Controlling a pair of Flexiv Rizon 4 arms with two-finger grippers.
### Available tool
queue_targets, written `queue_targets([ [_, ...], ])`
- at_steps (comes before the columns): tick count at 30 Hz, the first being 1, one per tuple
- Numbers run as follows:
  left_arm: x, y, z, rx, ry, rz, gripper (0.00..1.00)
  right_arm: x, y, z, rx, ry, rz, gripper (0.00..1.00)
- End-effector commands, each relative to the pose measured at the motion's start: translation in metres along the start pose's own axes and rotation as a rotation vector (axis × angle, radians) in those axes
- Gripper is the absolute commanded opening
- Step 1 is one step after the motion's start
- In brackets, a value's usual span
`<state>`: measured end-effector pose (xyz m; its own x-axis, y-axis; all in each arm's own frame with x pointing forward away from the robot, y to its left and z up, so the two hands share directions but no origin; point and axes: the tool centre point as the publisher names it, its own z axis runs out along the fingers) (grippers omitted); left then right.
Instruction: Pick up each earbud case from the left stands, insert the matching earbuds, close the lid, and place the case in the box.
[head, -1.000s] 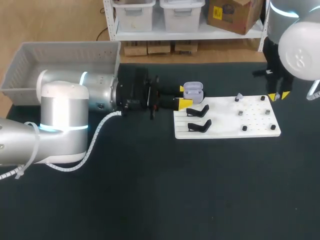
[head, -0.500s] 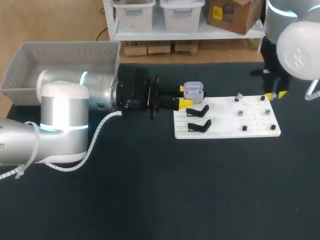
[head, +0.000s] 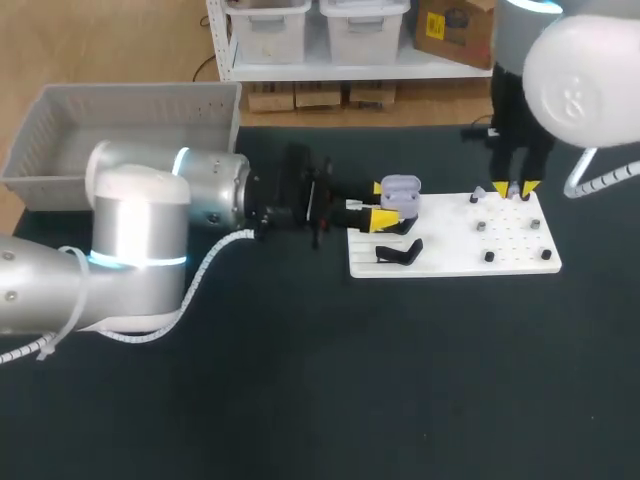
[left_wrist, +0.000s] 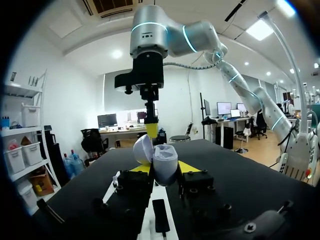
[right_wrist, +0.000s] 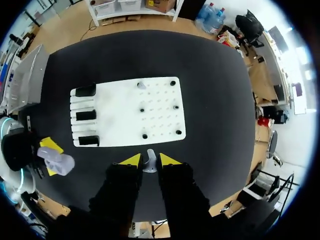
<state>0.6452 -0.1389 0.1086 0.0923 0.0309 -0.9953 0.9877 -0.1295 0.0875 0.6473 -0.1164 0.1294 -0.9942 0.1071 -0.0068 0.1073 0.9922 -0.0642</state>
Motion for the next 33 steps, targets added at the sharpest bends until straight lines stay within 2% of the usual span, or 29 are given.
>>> queue_targets([
  [1,0.001,-0.002,0.004,0.000,-0.006,0.008,0.00,0.006,0.005,-0.015,0.005,0.000,0.038,0.00],
  [9,0.002,-0.002,0.003,-0.021,-0.023,0.015,0.00,0.020,0.017,-0.026,-0.014,0.041,0.078,0.00],
  [26,0.002,-0.002,0.003,-0.021,-0.023,0.015,0.00,0.020,0.017,-0.026,-0.014,0.041,0.078,0.00],
  [27,0.002,-0.002,0.003,-0.021,-0.023,0.015,0.00,0.022,0.021,-0.028,-0.025,0.038,0.082,0.00],
  [28,0.002,-0.002,0.003,-0.021,-0.023,0.015,0.00,0.024,0.028,-0.029,0.025,0.024,0.082,0.00],
  [30,0.002,-0.002,0.003,-0.021,-0.023,0.015,0.00,0.031,0.042,-0.036,-0.003,0.015,0.112,0.00],
  [31,0.002,-0.002,0.003,-0.021,-0.023,0.015,0.00,0.034,0.048,-0.038,0.022,0.010,0.140,0.00],
  [33,0.002,-0.002,0.003,-0.021,-0.023,0.015,0.00,0.036,0.056,-0.043,0.013,-0.004,0.179,0.00],
])
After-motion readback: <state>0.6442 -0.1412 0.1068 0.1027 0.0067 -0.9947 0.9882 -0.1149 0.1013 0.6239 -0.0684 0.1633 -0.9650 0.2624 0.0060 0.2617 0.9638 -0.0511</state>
